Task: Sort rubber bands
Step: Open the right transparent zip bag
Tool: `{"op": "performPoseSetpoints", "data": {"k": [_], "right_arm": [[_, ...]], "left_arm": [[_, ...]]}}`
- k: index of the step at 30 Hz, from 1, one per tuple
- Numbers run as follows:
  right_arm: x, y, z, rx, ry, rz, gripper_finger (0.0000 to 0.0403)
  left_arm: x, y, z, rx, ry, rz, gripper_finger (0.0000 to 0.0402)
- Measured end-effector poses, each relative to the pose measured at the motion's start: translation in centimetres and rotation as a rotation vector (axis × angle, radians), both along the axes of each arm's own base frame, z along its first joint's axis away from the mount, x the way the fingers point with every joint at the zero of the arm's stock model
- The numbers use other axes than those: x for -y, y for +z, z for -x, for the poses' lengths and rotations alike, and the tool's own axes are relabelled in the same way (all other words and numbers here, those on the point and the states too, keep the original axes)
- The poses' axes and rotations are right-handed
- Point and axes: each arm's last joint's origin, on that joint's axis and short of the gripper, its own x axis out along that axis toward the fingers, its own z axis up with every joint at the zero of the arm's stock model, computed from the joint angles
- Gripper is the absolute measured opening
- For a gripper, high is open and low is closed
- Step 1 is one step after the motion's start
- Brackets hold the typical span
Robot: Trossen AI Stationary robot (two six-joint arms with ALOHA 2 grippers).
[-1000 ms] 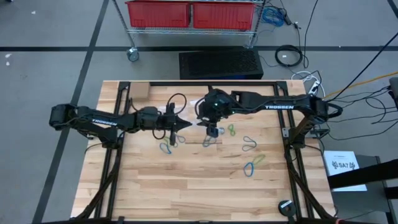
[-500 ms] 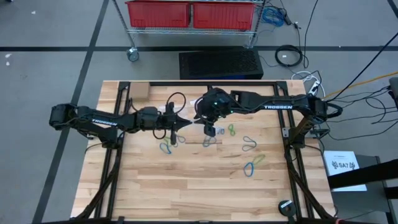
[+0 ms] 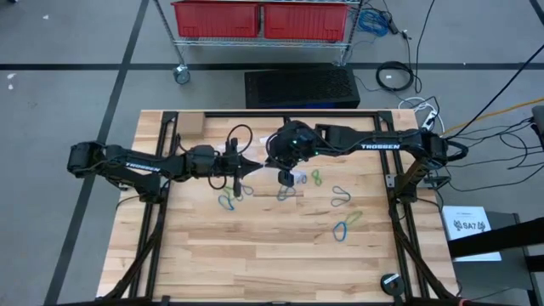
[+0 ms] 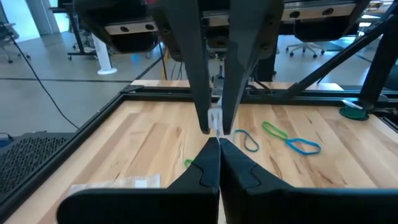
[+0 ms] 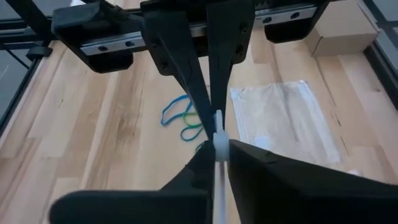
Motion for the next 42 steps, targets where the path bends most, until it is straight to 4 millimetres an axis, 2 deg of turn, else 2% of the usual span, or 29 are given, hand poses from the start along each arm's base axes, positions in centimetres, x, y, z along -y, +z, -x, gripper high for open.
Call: {"op": "performPoseSetpoints", "data": {"k": [20,30,42], "right_arm": [[-0.1,-0.9,1.0,-0.146,-0.029,-0.019,0.0009],[-0.8,-2.0,2.4,-0.342,-0.078,0.000,0.0009],[-1.8,-2.7,3.4,-0.470,-0.088,-0.031,0.0009]], "left_arm": [[0.0,0.1,0.0,0.010,0.011,-0.021,0.0000],[-0.1,0.6,0.4,0.024,0.035,-0.033,0.0000],[-0.4,0.7,0.5,0.026,0.046,-0.032,0.0000]]}}
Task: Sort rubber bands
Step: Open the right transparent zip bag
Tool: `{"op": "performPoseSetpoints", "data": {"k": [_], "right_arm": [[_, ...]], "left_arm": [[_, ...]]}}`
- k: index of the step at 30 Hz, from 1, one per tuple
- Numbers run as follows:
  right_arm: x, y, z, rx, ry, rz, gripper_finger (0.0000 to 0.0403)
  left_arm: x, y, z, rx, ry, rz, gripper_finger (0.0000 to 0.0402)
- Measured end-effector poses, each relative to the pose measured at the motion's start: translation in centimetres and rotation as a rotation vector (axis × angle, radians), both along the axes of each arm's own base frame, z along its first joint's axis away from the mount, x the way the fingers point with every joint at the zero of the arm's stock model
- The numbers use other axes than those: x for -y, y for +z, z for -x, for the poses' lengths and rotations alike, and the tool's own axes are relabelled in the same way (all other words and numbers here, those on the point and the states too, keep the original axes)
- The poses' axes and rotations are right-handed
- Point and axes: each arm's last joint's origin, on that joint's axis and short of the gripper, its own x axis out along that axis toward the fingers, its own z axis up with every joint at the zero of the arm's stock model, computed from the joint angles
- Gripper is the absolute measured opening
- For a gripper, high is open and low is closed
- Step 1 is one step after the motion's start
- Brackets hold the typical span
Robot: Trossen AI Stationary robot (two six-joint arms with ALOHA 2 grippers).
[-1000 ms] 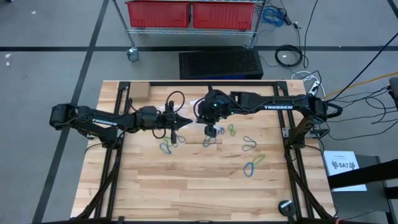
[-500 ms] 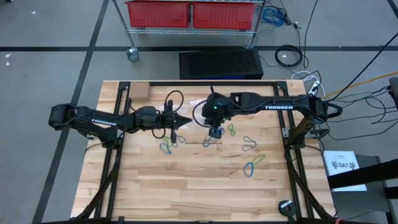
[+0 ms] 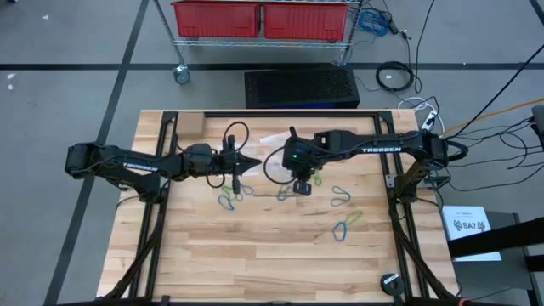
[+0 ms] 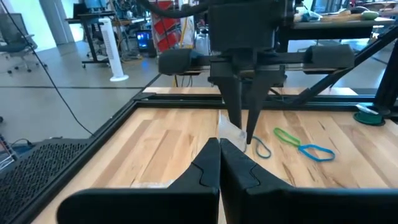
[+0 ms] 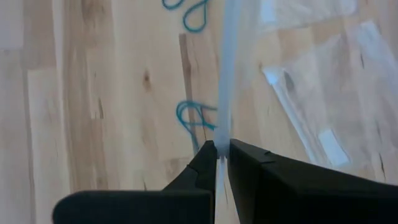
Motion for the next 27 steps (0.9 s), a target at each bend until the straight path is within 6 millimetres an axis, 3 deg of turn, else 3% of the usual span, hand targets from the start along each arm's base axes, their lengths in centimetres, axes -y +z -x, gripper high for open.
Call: {"op": "performPoseSetpoints", "data": {"k": [17,27], "right_arm": [[-0.1,-0.3,0.8,-0.091,-0.067,-0.027,0.0010],[-0.2,0.7,1.7,-0.086,-0.124,0.073,0.0092]], "left_arm": [[0.0,0.0,0.0,-0.002,-0.001,-0.018,0.0000],[0.0,0.2,0.0,0.007,0.010,-0.021,0.0000]]}}
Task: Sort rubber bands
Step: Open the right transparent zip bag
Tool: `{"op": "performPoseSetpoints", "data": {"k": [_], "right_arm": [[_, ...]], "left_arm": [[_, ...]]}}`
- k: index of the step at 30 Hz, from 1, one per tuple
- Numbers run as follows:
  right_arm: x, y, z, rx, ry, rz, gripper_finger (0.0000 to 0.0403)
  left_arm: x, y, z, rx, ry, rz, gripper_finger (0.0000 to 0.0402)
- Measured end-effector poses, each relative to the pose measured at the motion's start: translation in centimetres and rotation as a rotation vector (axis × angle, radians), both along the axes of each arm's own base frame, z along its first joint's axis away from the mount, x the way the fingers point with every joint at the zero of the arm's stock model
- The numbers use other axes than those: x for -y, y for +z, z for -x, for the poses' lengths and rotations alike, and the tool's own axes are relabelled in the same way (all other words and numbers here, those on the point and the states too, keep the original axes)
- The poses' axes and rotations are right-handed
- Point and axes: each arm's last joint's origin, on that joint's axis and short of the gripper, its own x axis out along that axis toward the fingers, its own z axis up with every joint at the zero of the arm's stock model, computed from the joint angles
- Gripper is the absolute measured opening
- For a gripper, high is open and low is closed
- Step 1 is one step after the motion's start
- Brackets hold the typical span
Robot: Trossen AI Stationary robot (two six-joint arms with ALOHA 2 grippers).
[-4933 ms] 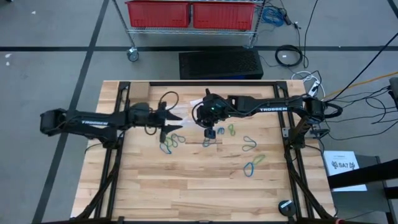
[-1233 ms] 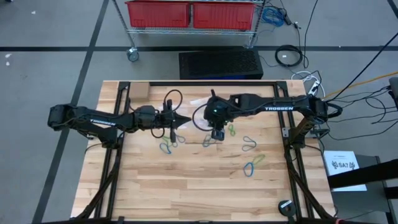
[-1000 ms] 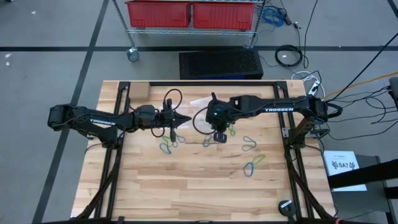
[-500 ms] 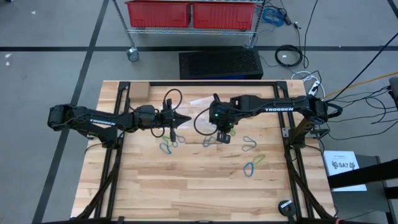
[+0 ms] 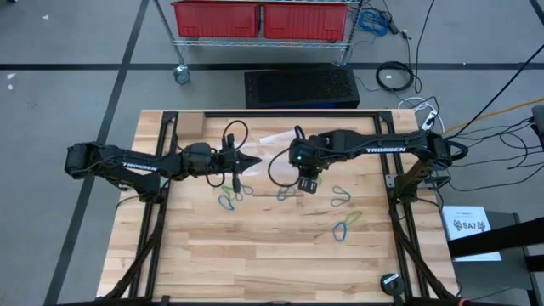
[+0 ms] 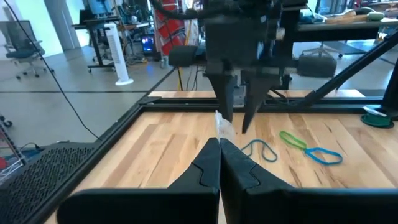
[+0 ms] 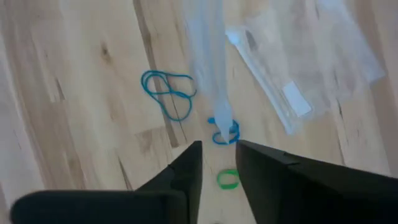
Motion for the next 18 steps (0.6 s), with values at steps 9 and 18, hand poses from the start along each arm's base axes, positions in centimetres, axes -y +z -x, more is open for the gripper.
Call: {"op": "performPoseSetpoints", "data": {"k": [9,18], "right_arm": [[-0.3,3.3,0.5,0.212,0.005,0.139,0.0092],[-1.6,2.5,-2.6,0.331,0.187,0.247,0.0007]], "left_arm": [[0.0,0.0,0.0,-0.003,0.000,0.000,0.0000],[0.0,-0.1,0.0,-0.008,0.000,0.001,0.0000]]}}
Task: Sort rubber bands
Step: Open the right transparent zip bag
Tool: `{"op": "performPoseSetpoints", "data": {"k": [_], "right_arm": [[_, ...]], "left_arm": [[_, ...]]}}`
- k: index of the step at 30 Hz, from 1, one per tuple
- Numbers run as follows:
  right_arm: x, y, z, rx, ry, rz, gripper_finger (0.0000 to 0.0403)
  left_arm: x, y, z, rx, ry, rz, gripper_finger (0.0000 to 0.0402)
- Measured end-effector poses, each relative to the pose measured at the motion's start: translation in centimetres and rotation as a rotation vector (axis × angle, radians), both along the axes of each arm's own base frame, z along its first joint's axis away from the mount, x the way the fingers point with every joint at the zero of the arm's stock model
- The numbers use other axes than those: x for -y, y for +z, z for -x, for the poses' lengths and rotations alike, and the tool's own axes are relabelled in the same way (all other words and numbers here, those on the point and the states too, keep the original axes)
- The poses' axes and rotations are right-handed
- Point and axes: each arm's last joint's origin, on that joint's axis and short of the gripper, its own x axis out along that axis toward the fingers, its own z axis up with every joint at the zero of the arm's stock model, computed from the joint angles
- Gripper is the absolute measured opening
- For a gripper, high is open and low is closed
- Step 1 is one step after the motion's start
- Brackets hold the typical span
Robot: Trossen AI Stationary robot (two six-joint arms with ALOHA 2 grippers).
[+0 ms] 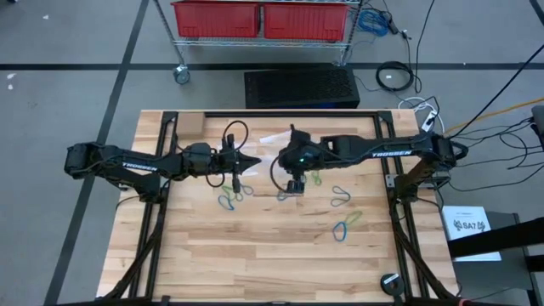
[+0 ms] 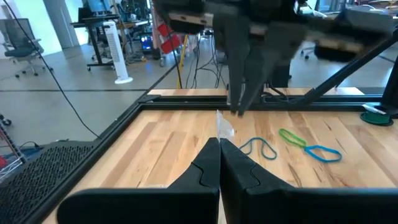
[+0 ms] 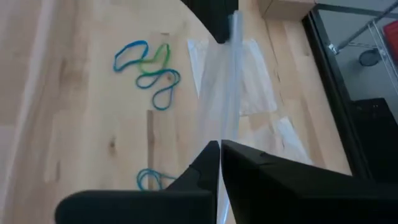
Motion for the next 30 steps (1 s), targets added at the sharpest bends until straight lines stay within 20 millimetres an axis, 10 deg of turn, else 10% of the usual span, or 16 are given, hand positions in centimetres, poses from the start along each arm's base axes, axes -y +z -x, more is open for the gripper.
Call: {"op": "performPoseSetpoints", "data": {"k": [30], "right_arm": [[0.4,0.2,-0.4,0.027,-0.085,0.152,0.0000]], "left_arm": [[0.0,-0.2,0.0,-0.022,0.001,0.003,0.0000]]}}
